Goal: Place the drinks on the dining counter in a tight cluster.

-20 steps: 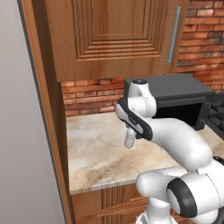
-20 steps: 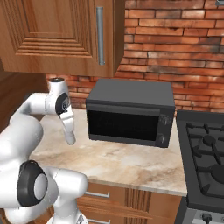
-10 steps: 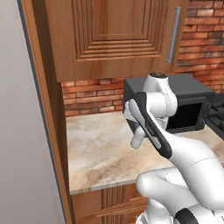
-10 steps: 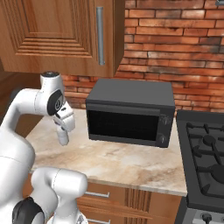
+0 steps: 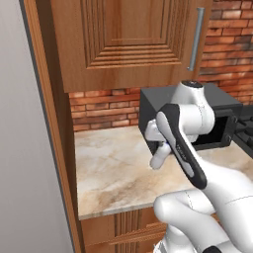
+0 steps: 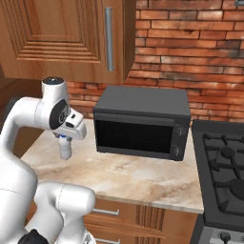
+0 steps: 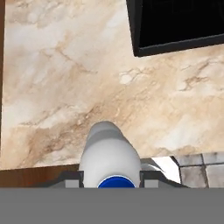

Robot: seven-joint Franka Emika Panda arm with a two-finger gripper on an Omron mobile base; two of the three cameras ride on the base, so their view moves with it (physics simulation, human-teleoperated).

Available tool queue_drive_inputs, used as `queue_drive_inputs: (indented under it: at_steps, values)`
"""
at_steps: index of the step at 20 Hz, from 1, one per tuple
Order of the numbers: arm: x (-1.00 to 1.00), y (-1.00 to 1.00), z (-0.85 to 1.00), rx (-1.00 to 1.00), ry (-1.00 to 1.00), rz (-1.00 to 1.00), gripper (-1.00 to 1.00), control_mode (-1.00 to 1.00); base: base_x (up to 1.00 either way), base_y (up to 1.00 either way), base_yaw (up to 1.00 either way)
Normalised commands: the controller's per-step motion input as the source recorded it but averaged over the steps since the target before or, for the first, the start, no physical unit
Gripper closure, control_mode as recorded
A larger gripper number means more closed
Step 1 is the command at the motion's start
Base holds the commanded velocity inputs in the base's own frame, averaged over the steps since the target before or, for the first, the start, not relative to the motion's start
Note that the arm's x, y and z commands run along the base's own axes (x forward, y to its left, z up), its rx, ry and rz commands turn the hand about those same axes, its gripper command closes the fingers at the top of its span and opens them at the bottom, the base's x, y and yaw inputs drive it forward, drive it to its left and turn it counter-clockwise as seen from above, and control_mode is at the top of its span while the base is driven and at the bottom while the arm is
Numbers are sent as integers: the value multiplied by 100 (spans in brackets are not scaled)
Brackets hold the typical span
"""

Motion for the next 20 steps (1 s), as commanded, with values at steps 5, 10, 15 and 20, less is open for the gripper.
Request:
queue_drive_inputs:
  at_steps: [5,10,15,20]
  values:
    - [-27,-16,18,-13,-18,29,100,-100,0,0,0]
    - [-28,-8,25,-5,-7,14,100,-100,0,0,0]
    - [-38,0,19,0,0,11,100,-100,0,0,0]
    - [-18,0,6,0,2,6,100,-100,0,0,0]
